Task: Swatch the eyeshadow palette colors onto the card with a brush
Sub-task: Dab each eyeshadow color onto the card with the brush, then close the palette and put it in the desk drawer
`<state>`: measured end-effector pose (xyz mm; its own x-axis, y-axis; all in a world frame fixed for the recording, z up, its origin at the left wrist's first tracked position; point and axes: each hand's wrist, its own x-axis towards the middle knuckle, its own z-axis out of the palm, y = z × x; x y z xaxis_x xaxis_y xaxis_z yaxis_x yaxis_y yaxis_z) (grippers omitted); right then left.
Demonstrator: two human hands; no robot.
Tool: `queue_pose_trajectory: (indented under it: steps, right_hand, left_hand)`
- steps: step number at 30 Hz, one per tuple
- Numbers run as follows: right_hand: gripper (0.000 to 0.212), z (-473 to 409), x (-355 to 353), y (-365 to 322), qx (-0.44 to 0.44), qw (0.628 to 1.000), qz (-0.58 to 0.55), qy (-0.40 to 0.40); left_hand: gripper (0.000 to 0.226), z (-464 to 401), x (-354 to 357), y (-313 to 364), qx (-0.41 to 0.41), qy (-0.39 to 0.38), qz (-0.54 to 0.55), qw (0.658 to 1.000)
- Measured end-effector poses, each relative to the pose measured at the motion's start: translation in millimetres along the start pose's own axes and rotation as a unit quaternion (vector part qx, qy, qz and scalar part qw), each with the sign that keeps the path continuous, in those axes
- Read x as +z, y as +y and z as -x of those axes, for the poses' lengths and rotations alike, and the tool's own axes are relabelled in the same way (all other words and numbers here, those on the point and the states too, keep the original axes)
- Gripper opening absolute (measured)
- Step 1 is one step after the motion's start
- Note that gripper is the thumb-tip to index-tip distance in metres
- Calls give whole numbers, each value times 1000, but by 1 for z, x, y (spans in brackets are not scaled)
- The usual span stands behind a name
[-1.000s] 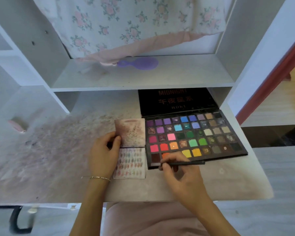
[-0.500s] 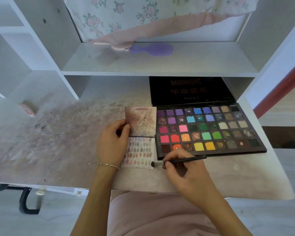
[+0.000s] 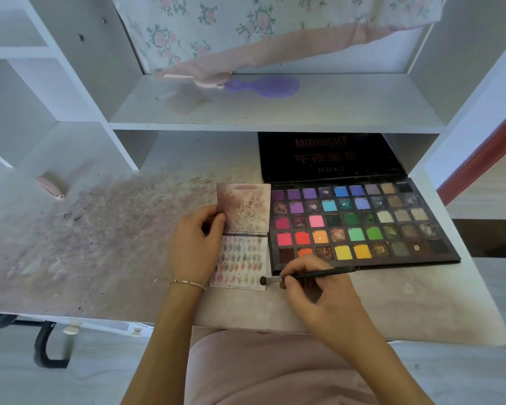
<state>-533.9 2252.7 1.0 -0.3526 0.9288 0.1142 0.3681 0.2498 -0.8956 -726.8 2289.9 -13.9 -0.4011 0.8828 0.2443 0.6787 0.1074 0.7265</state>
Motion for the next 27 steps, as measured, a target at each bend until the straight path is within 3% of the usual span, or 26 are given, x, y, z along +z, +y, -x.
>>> queue_pose_trajectory:
  steps: [10,15,24,27]
  right_hand:
    - [16,-1,-1,2,4,999,-40,-12]
    - [25,-4,-6,4,-3,981,-165,107]
    - [16,-5,-3,4,37,966,-196,167]
    - [14,-5,-4,2,38,964,-202,170]
  left_hand:
    - [18,0,0,1,1,1,6,1000]
    - [20,1,0,1,-4,-4,27,1000]
    - [30,12,-15,6,-14,-55,196,979]
    - [29,20,-25,9,-32,-26,255,966]
